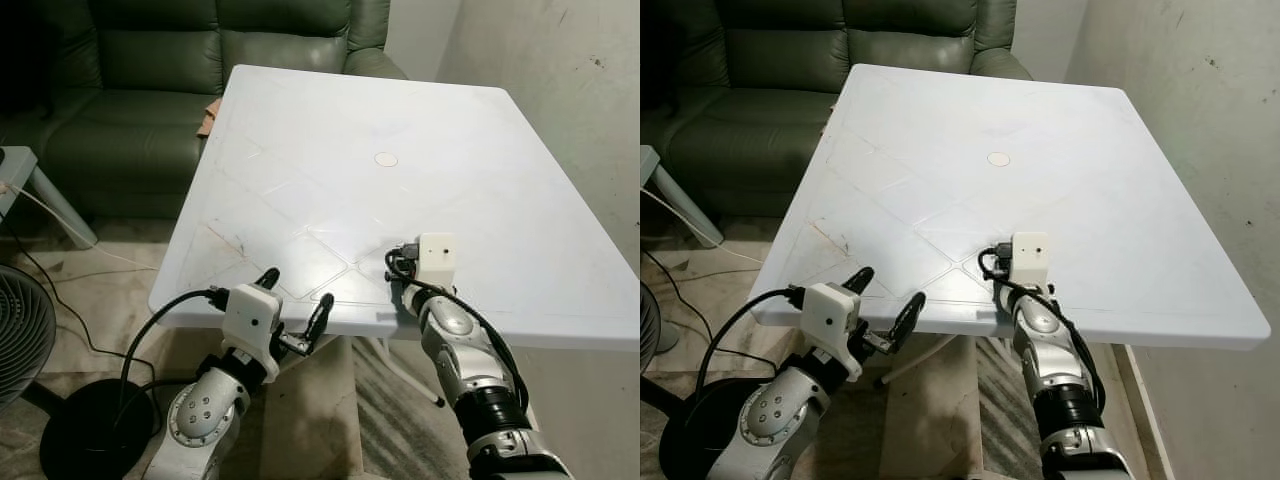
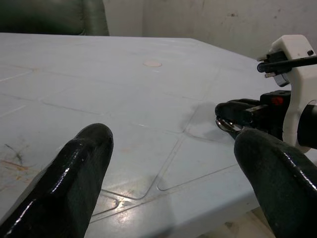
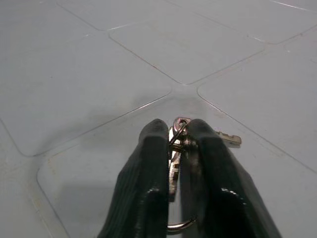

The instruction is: Hang keys on a hook

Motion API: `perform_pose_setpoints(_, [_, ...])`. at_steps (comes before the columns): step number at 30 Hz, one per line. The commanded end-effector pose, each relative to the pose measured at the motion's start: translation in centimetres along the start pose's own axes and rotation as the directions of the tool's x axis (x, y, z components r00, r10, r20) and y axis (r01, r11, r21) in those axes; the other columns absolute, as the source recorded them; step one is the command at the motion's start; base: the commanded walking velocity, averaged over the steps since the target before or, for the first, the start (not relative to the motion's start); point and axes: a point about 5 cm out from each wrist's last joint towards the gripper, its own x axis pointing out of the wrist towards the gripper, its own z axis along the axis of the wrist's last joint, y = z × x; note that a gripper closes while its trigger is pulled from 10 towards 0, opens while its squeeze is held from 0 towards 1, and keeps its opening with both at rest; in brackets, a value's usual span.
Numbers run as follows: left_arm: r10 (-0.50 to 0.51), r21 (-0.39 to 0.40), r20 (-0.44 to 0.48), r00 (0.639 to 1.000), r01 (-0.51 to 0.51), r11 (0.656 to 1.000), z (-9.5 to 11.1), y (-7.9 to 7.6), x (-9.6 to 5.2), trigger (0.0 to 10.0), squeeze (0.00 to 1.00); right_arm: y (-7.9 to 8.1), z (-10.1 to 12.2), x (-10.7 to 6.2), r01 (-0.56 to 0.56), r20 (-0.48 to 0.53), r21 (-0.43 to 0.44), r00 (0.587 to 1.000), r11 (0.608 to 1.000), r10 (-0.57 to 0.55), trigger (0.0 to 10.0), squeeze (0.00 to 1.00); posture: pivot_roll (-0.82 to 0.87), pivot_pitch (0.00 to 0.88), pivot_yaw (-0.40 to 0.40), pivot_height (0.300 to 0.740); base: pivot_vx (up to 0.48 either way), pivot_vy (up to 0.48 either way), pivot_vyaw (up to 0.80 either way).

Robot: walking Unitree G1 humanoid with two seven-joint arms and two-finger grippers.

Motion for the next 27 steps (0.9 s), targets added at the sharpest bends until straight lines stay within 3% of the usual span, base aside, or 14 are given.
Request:
perform_pose_setpoints(1, [-0.002, 0.008, 0.003, 1.0, 0.002, 1.0, 0.2, -0.2, -0.2, 10.0, 0.0, 0.0, 0.2, 0.2, -0.006, 0.003, -0.016, 1.0, 1.0, 0.006, 0.0, 0.0, 0.1, 0.114, -0.075, 0.74, 0.0, 0.0, 0.0])
perform_pose_setpoints(18, [-0.022, 0.016, 0.007, 1.0, 0.021, 1.0, 0.3, -0.4, 0.0, 10.0, 0.0, -0.2, 0.9, 0.3, -0.01, 0.048, -0.009, 0.999, 1.0, 0.011, 0.0, 0.0, 0.09, 0.094, -0.071, 0.74, 0.0, 0.0, 0.0])
perform_pose_setpoints(23, [-0.018, 0.017, 0.008, 1.0, 0.018, 1.0, 0.3, -0.3, 0.1, 10.0, 0.0, -0.2, 2.2, 0.4, -0.02, 0.107, 0.002, 0.994, 1.0, 0.02, 0.0, 0.0, 0.09, 0.094, -0.071, 0.74, 0.0, 0.0, 0.0])
perform_pose_setpoints(27, [-0.008, 0.023, 0.011, 1.0, 0.007, 1.0, 0.3, -0.2, 0.1, 10.0, 0.0, -0.6, 5.1, 0.4, -0.032, 0.209, -0.046, 0.977, 0.998, 0.041, 0.0, 0.0, 0.09, 0.102, -0.072, 0.74, 0.0, 0.0, 0.0])
